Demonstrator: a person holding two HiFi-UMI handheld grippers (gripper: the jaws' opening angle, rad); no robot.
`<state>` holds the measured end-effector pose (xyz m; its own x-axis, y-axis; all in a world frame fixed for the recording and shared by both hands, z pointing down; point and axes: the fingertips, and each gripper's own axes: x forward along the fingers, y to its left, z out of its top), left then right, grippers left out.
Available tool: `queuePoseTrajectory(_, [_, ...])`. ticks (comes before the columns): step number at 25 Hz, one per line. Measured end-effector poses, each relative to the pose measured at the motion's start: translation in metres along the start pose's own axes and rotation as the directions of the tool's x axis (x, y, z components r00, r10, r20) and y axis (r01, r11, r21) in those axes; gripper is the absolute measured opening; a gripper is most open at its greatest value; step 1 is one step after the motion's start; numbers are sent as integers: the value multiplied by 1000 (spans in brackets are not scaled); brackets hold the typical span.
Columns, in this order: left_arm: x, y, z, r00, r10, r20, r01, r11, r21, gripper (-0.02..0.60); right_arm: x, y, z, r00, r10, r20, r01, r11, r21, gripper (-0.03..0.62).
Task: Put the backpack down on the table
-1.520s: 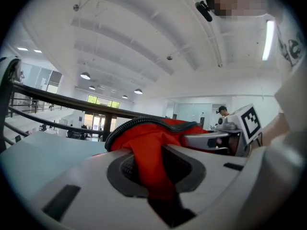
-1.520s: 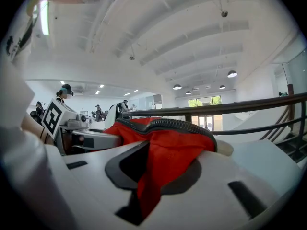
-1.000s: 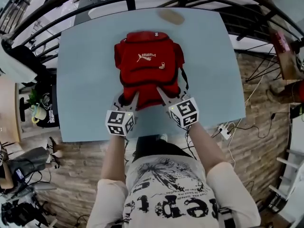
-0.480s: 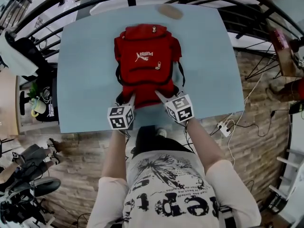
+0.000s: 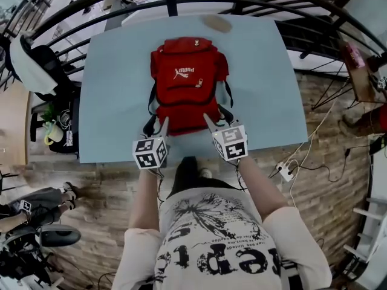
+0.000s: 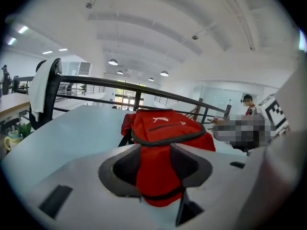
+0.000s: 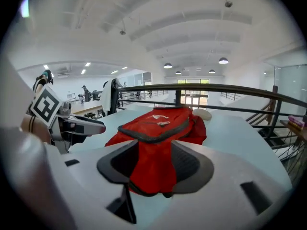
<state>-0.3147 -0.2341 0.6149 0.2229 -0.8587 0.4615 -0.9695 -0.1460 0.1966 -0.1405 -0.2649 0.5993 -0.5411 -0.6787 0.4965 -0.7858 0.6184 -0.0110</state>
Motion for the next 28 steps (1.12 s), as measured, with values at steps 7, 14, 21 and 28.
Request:
queuePoseTrajectory(7, [-39,-35,64,988,-40,150,20,991,133,81,-46,12,68,985,6,172,5,998,-65,76])
queuePoseTrajectory(14, [-94,-75,122,947,-102,306,24,968,249,30,-109,24,127,923,14,384,45,989,-143,-5])
queuePoseTrajectory(21, [-142,-109,164,870,-200,450,31,934,356,24,-156,26,153,856,17,517,77,984,-159,-6])
queuePoseTrajectory(28, [-157,-120,163,841,-245,483,70,934,350,23,-175,38,150,836,56,546,63,978,-198,-6])
